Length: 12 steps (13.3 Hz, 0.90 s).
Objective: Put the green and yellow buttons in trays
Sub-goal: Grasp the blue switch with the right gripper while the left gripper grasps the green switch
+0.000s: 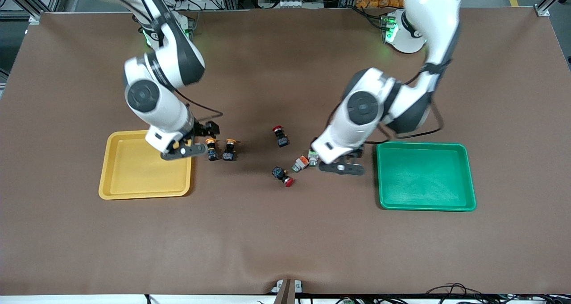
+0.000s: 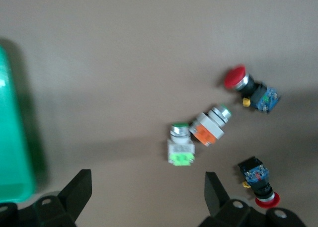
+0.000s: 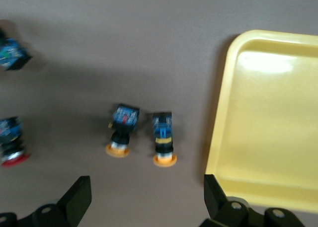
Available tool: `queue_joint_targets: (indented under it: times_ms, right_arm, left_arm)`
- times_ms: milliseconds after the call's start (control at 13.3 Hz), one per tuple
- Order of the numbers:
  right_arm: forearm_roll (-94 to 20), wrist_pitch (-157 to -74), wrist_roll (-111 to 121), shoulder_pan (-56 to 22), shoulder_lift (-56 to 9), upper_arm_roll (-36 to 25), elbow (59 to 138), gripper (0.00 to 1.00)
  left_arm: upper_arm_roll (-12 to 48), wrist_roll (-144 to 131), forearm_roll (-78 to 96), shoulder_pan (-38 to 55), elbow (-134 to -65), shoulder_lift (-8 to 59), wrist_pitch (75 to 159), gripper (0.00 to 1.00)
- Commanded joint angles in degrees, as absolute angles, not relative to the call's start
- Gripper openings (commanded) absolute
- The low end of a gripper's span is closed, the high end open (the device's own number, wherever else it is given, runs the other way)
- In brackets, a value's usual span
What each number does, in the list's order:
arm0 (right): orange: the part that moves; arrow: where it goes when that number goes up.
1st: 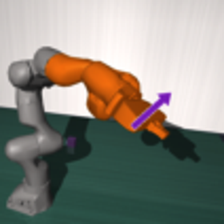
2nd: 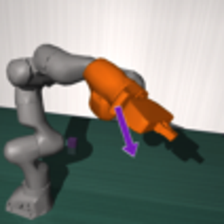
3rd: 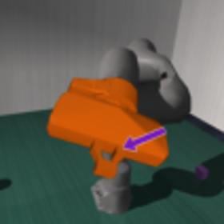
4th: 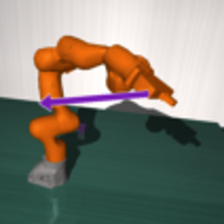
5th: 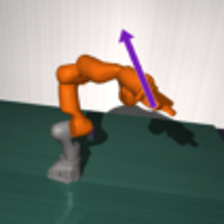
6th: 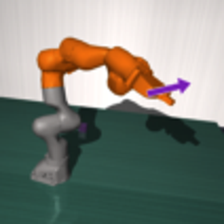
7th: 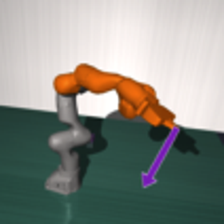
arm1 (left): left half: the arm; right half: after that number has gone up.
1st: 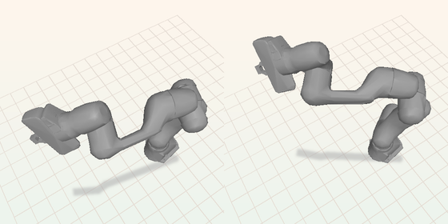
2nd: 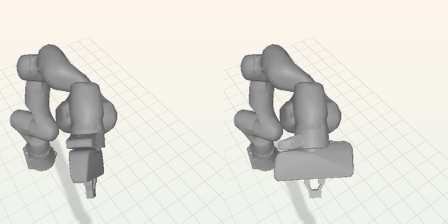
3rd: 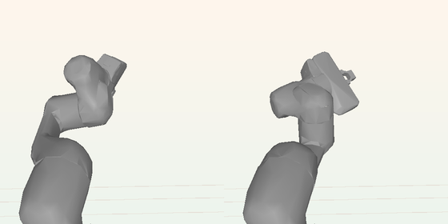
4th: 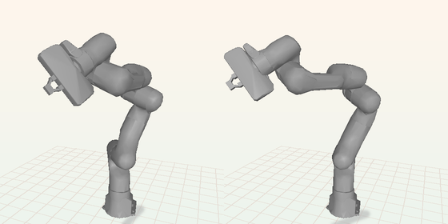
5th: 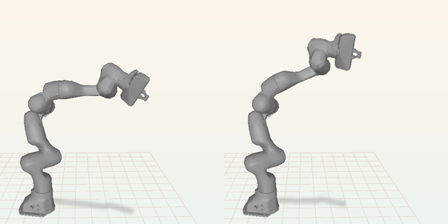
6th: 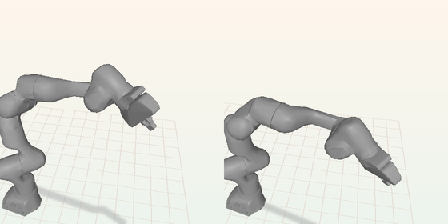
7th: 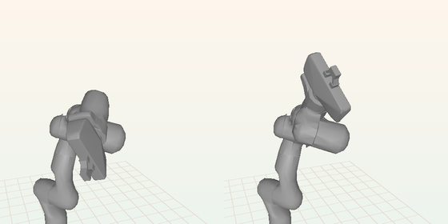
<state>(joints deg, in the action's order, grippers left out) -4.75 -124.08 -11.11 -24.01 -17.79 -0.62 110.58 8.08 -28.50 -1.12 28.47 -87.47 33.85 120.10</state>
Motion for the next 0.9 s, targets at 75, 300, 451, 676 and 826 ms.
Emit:
queue_joint_targets:
  times_ms: [75, 300, 451, 676, 826]
  right_arm:
    - [-5.6, -131.9, -8.2, -24.0, -21.2, -0.9, 112.7, 1.0]
    - [-5.5, -136.3, -6.7, -23.6, -22.6, -1.0, 113.8, 1.0]
    - [-5.2, -139.9, -6.5, -23.6, -24.0, -1.0, 114.6, 1.0]
    - [-5.1, -145.3, -5.7, -23.8, -24.5, -1.0, 117.3, 1.0]
    - [-5.0, -146.2, -5.6, -24.3, -24.0, -1.0, 119.2, 1.0]
  left_arm:
    - [7.6, -30.1, -1.9, 30.0, -86.6, 38.6, 122.6, 1.0]
    - [7.6, -30.3, -1.8, 31.7, -86.7, 41.6, 123.0, 1.0]
    - [7.6, -30.5, -1.9, 31.8, -86.8, 43.7, 124.4, 1.0]
    - [7.6, -30.7, -1.9, 31.8, -86.8, 45.9, 126.4, 1.0]
    - [7.5, -31.1, -2.0, 31.9, -86.8, 46.3, 126.8, 1.0]
